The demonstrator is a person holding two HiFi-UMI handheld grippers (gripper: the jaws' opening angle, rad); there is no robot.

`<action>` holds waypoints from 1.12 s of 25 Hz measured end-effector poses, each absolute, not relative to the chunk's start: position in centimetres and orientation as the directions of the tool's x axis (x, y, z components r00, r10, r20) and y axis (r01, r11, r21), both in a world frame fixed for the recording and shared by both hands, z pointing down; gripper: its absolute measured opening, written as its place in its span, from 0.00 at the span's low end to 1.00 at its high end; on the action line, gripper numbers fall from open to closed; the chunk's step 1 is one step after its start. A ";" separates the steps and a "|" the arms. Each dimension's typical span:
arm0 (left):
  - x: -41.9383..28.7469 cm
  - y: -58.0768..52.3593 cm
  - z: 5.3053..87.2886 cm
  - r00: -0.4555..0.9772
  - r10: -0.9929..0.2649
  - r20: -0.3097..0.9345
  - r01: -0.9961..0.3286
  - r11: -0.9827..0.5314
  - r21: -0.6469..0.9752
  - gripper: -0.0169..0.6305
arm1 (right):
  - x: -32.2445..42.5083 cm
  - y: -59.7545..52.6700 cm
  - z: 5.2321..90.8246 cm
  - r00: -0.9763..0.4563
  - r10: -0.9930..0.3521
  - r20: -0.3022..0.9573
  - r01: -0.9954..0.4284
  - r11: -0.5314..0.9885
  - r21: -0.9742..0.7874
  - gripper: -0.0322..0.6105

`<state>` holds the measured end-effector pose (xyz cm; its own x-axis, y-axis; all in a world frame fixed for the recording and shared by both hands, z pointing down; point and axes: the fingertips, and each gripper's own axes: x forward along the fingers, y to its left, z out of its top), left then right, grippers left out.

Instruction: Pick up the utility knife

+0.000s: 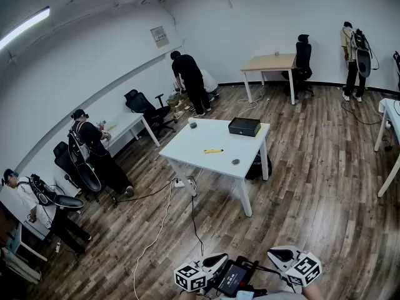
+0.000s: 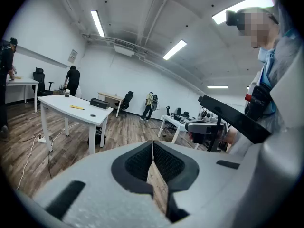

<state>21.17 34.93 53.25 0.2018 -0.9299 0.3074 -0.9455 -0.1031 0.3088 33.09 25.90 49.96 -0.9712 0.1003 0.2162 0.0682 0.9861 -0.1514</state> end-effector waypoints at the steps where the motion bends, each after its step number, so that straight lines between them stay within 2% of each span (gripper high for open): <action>1: 21.0 35.1 53.2 0.201 -0.930 0.306 -0.945 -0.102 0.310 0.05 | 33.0 26.0 50.0 -0.971 0.101 0.215 0.069 0.986 -0.152 0.09; 10: 20.7 35.5 53.2 0.198 -0.932 0.305 -0.943 -0.096 0.319 0.05 | 32.7 26.4 50.2 -0.970 0.107 0.220 0.071 0.984 -0.163 0.09; 17: 20.8 35.4 53.5 0.209 -0.930 0.304 -0.938 -0.103 0.331 0.05 | 32.5 27.5 49.7 -0.975 0.173 0.141 0.139 0.965 -0.221 0.10; 28: 19.3 35.5 54.1 0.214 -0.928 0.304 -0.930 -0.098 0.354 0.05 | 30.7 27.5 50.8 -0.966 0.175 0.189 0.131 0.966 -0.222 0.10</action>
<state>19.32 35.47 54.09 0.2139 -0.9284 0.3039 -0.9299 -0.0983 0.3543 30.74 27.45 50.83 -0.9664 0.1746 0.1887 0.1313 0.9662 -0.2219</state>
